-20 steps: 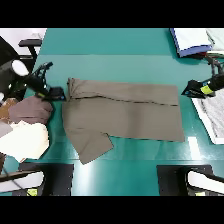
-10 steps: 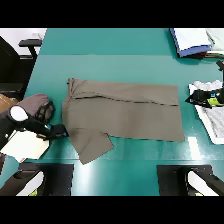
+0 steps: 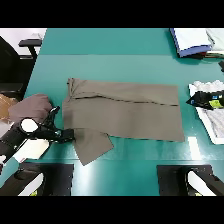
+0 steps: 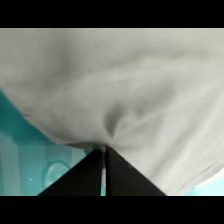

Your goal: Fold the shirts.

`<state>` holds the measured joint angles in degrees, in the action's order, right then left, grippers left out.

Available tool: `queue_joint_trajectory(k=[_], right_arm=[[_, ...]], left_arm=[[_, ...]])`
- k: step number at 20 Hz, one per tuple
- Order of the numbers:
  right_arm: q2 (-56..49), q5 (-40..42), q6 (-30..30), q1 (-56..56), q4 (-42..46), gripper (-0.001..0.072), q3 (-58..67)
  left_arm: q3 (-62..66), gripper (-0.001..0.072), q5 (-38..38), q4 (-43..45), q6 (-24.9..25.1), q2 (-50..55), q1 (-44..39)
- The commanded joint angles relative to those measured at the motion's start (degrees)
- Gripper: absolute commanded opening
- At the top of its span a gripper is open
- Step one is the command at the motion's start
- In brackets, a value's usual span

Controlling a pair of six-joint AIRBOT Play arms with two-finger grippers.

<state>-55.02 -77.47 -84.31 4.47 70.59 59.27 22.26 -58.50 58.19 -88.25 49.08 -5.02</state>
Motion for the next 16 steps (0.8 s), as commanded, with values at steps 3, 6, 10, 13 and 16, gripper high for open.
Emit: queue_joint_trajectory(k=[3,6,10,13,16], right_arm=[[0.68,-6.34,0.02,5.62,4.72,0.037,-5.57],[2.14,-5.53,1.55,16.26,4.46,0.0512,-16.68],[-1.57,-3.3,4.79,25.57,-0.83,0.0519,-26.82],[-5.9,-0.42,5.92,25.11,-5.79,0.0505,-29.0],[-8.96,2.6,5.88,20.46,-6.64,0.0479,-28.87]], left_arm=[[5.51,0.0027,-6.03,-0.33,1.33,-0.35,-0.72],[8.81,0.0027,-7.52,0.0,1.7,-0.35,-0.72],[10.69,0.0027,-6.69,-0.02,1.7,-0.33,-0.72],[10.69,0.0027,-6.58,0.07,1.7,-0.33,-0.72],[10.69,0.0027,-6.47,0.11,1.7,-0.33,-0.72]])
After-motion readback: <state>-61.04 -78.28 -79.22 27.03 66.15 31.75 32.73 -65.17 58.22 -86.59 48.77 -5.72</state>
